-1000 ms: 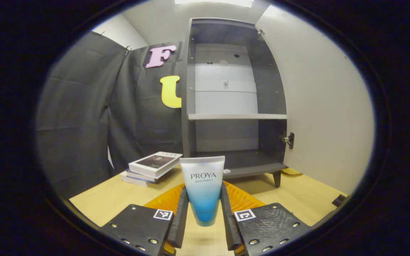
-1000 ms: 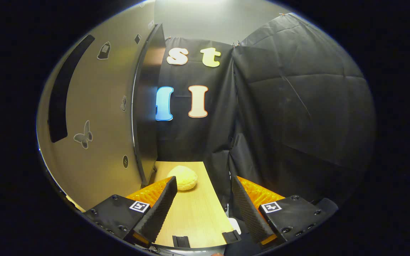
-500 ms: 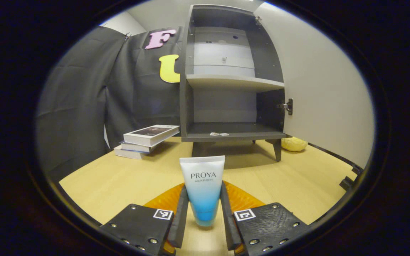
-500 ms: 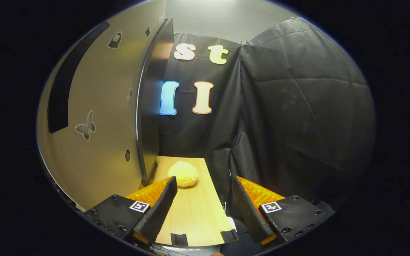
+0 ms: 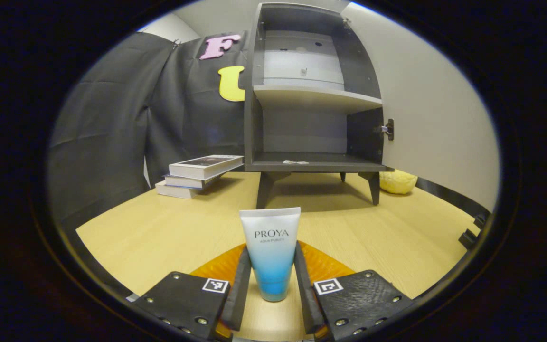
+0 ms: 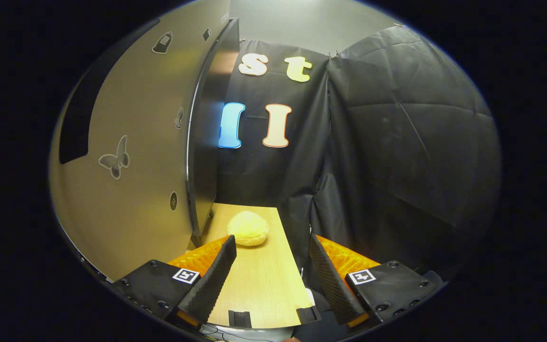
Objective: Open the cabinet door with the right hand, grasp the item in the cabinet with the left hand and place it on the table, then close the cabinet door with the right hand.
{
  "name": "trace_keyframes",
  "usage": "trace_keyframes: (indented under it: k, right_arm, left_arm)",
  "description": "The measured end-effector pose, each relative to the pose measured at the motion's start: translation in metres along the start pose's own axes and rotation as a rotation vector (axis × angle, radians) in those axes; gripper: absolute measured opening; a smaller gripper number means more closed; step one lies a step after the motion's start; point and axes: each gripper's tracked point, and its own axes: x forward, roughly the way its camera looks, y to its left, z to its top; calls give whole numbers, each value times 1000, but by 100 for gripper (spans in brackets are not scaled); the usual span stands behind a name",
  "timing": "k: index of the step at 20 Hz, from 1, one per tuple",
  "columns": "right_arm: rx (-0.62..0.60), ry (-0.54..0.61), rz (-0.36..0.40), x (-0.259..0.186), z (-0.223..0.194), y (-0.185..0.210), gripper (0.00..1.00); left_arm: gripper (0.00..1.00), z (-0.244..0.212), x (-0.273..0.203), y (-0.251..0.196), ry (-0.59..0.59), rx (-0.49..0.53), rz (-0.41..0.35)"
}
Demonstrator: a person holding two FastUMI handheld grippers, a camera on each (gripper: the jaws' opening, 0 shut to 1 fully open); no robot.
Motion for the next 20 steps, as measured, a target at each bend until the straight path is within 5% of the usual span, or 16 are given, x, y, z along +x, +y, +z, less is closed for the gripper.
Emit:
trace_keyframes:
  k: [2, 4, 7, 14, 20]
  right_arm:
    - [10, 1, 1, 1, 0, -2, 98]
    - [16, 0, 5, 2, 0, -2, 97]
    - [15, 2, 15, 2, -2, 0, 97]
    - [26, -25, 33, -2, 11, -1, 98]
    - [70, -54, 63, -7, 26, -2, 97]
  left_arm:
    - [48, -1, -2, -3, 3, 8, 4]
    - [58, -3, -6, -6, 8, 17, 5]
    - [58, -5, -9, -7, 18, 26, 6]
    - [95, 6, -20, 4, 39, 47, 50]
    - [92, 80, -53, 9, -56, 54, 74]
